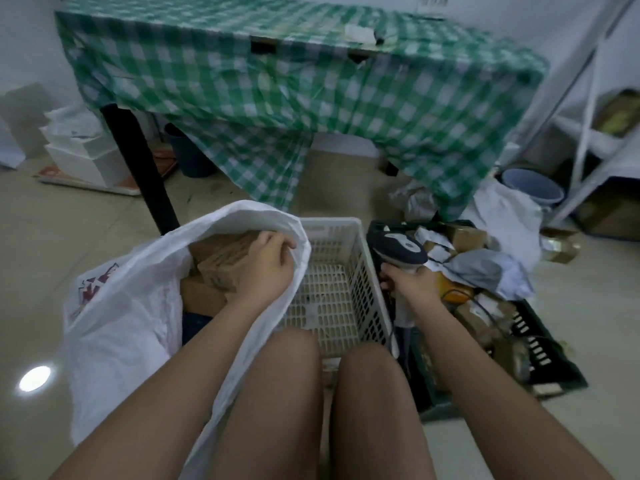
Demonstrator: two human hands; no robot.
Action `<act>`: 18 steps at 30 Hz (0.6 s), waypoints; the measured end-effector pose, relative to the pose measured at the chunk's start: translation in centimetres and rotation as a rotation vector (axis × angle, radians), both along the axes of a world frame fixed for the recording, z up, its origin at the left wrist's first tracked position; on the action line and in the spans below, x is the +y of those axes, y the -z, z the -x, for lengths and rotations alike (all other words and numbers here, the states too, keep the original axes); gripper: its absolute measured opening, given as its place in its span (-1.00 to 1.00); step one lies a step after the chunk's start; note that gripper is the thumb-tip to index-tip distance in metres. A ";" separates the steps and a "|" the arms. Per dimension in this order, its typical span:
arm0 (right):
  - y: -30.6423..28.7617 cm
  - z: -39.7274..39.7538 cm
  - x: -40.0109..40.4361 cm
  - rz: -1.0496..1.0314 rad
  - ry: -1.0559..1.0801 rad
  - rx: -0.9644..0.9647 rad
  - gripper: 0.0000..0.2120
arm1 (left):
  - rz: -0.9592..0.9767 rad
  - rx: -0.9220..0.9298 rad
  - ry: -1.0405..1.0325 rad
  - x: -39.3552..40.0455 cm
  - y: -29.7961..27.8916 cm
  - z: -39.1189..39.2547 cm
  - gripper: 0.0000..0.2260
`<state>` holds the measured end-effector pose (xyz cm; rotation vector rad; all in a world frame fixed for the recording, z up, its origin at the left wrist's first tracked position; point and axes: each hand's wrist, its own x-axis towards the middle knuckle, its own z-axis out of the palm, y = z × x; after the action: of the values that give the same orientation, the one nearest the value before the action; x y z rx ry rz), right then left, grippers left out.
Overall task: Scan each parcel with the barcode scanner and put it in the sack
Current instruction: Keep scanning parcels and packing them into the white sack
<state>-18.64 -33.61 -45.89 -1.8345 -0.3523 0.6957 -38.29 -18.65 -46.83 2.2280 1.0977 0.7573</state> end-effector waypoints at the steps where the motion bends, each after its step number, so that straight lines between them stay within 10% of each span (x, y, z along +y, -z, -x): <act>1: 0.1 -0.8 -1.4 -0.021 0.038 0.040 -0.88 | -0.011 -0.033 0.035 -0.9 -0.7 -1.5 -0.84; 10: 3.9 -7.7 -13.6 -0.089 0.391 0.194 -0.91 | 0.215 0.097 0.402 -8.9 0.9 -15.5 -0.83; 18: 6.5 -14.5 -12.7 -0.073 0.390 0.153 -0.88 | 0.243 0.307 0.305 -9.1 7.7 -26.8 -0.71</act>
<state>-4.16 -46.30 -52.41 -1.7023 0.0809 0.5378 -11.50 -27.78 -54.53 2.2711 0.8964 0.1488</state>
